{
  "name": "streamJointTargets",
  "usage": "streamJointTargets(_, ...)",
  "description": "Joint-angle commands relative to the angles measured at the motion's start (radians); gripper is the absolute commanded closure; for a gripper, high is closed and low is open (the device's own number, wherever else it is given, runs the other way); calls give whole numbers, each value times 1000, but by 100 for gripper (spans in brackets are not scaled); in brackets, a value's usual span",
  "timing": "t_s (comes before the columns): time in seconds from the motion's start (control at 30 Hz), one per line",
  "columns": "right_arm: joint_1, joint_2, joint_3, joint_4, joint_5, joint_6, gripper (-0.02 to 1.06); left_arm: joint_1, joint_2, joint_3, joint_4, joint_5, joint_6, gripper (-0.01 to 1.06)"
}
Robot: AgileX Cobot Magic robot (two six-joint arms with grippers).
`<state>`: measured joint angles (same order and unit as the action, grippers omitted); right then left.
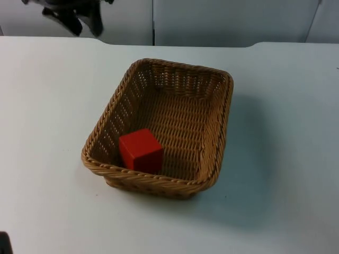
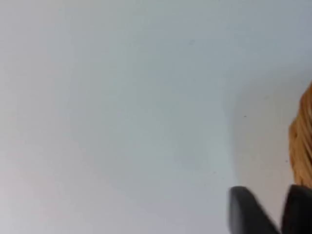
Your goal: Pick up the basket with the left hand and place the cube into the basket with the right hand.
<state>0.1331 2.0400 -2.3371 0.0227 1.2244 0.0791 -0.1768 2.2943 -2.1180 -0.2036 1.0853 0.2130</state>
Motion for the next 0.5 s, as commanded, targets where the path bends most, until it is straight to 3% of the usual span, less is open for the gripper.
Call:
streamJointTargets(0.0,-5,-7,-5,3,-3,0,103,-6,-9,-76,55,112,-33,104)
streamJointTargets(0.2,-5,-26,-5,4,-3,18,103,-41,-125,-100,20,136,-11,105)
streamJointTargets(0.27,-5,-67,-5,-57,-3,38,103,-58,-204,-100,31,136,-11,105)
streamJointTargets(0.37,-5,-170,-5,-227,-3,91,103,-67,-350,-100,34,136,-11,105)
streamJointTargets(0.4,-5,-170,-5,-227,-3,91,103,-67,-350,-100,34,136,-11,105)
streamJointTargets(0.47,-5,-278,0,-314,-3,94,103,-67,-463,-100,70,136,-13,105)
